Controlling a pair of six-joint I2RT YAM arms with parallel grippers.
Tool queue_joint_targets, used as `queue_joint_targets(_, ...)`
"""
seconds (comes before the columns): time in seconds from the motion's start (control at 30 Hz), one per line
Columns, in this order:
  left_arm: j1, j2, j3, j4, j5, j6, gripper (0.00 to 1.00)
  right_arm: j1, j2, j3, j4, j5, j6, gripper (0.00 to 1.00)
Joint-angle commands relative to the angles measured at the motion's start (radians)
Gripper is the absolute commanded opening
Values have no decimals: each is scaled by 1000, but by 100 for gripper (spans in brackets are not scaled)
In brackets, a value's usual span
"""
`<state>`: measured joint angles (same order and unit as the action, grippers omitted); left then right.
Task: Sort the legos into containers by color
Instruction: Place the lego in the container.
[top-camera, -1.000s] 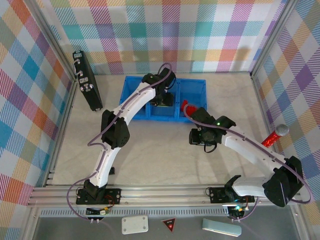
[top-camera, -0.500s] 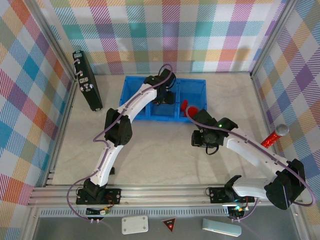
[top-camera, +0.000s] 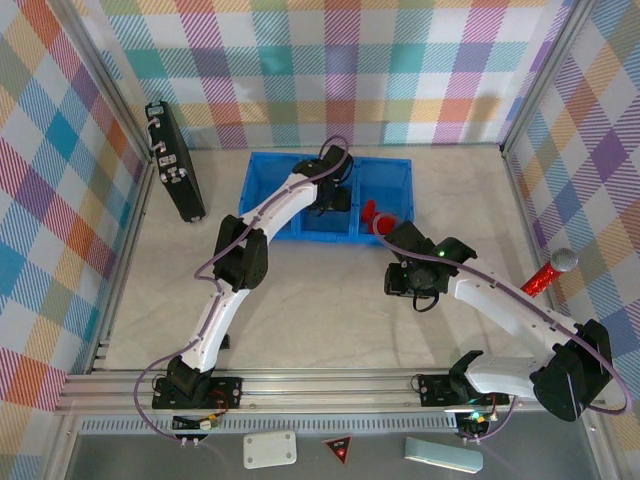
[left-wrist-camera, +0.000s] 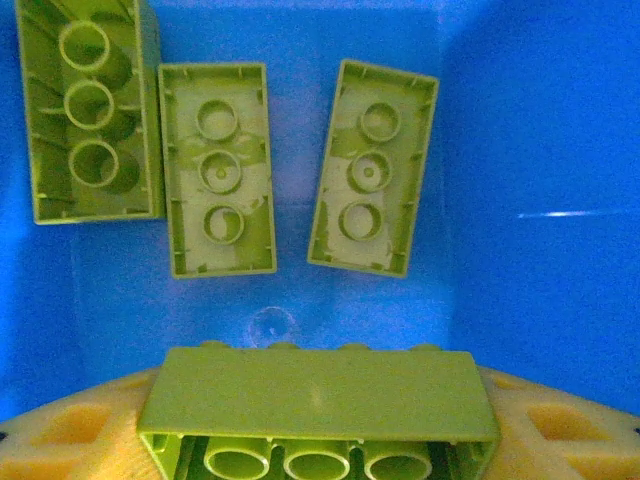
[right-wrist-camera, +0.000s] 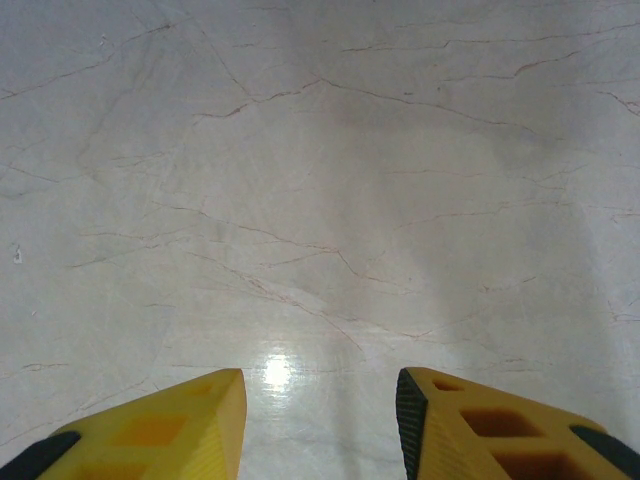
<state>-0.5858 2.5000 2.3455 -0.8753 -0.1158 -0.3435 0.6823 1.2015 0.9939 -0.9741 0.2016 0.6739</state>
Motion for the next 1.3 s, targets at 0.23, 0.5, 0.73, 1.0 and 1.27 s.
queue_joint_targets(0.23, 3, 22, -44, 45, 12, -11, 59, 7, -13, -5, -27, 12, 19, 46)
queue_joint_targets(0.5, 3, 6, -48, 45, 18, -12, 65, 6, -19, -6, -23, 16, 20, 46)
queue_joint_targets(0.73, 3, -21, -49, 36, 24, -11, 69, 6, -13, -1, -10, 13, 20, 46)
queue_joint_targets(1.0, 3, -58, -50, 21, 34, -4, 72, 7, 10, 17, 6, 10, 10, 47)
queue_joint_targets(1.27, -1, -118, -51, 3, 35, -1, 71, 7, 36, 28, 23, 0, 0, 47)
